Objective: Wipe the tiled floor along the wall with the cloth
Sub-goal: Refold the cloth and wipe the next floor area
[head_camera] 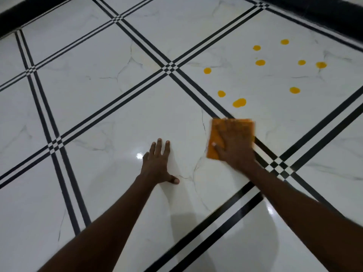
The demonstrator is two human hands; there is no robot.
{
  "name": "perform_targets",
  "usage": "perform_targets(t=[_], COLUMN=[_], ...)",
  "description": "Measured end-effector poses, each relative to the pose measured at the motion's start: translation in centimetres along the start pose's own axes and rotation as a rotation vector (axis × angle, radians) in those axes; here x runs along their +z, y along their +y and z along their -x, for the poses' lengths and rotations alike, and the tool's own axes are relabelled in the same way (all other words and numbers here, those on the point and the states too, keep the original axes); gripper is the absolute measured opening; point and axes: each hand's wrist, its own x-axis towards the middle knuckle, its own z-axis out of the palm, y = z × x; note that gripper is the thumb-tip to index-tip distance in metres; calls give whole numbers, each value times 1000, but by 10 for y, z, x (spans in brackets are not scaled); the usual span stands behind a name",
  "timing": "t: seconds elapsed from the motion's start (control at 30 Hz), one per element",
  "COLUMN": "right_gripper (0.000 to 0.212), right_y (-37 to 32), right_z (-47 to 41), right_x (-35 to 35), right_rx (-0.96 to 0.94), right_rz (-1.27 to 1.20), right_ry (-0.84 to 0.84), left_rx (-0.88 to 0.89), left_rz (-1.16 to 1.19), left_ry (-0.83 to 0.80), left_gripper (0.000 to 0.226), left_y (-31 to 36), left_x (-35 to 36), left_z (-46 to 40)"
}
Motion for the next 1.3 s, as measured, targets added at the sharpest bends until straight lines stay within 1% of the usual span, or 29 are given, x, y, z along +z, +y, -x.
perform_targets(t=[0.07,0.1,0.13,0.17,0.23,0.27,0.3,0.33,0.37,0.43,0.47,0.5,0.57,0.63,0.73,0.77,0.83,0.9,0.97,1.0,1.07,1.1,1.17,1.2,1.23,1.3], right_gripper=[79,80,81,82,84,83,82,80,78,77,77,78,79,82,82,80,76,74,69,59,26,20,29,29,28,21], right_y=[26,21,5,-18,-59,-65,-61,-48,-30,15,32,42,35,9,-22,-21,-1,24,42,49,58,59,64,66,68,73], right_z=[8,22,40,58,75,63,41,18,-2,-17,-10,-3,12,17,14,9,1,0,4,6,1,-4,-18,-24,-29,-37], right_x=[-6,-9,-9,-6,1,4,6,7,7,-2,-4,-9,-13,-12,-11,-17,-34,-54,-67,-70,-77,-82,-92,-100,-109,-130], right_rx=[273,367,381,308,0,-150,-235,-234,-141,188,328,422,522,524,338,325,386,470,454,408,366,388,476,503,513,487], right_rz=[-18,-32,-36,-39,-71,-67,-55,-43,-36,-21,-11,-12,-44,-66,-32,-45,-75,-69,-57,-60,-161,-277,-538,-635,-693,-687], right_ry=[57,90,91,76,-12,-33,-28,-22,-11,18,54,97,111,84,1,-8,3,5,-90,-150,-211,-241,-290,-276,-244,-119], left_rx=[2,3,4,4,2,-2,-3,-3,-6,-42,-78,-114,-171,-204,-201,-188,-182,-188,-200,-202,-205,-205,-203,-188,-167,-131], left_rz=[8,11,18,23,17,9,-4,-15,-32,-67,-89,-109,-121,-135,-154,-119,-36,6,0,-10,-39,-39,8,44,74,123], left_ry=[7,7,5,2,-11,-12,-15,-23,-38,-84,-110,-129,-185,-248,-316,-323,-337,-331,-351,-354,-317,-299,-275,-271,-277,-299], left_gripper=[150,150,150,150,149,149,149,150,151,154,154,152,141,124,110,109,108,96,86,87,94,97,101,101,102,98], left_y=[-1,-1,0,1,-1,-2,-4,-3,-1,8,15,23,40,53,49,43,33,30,33,36,41,40,33,27,21,10], left_x=[2,2,3,4,3,2,1,1,0,-6,-11,-18,-31,-41,-48,-50,-56,-66,-71,-72,-69,-66,-63,-63,-62,-63], left_z=[0,0,0,0,1,0,0,-2,-3,-5,-8,-14,-29,-40,-44,-44,-42,-43,-44,-42,-40,-39,-37,-35,-34,-29])
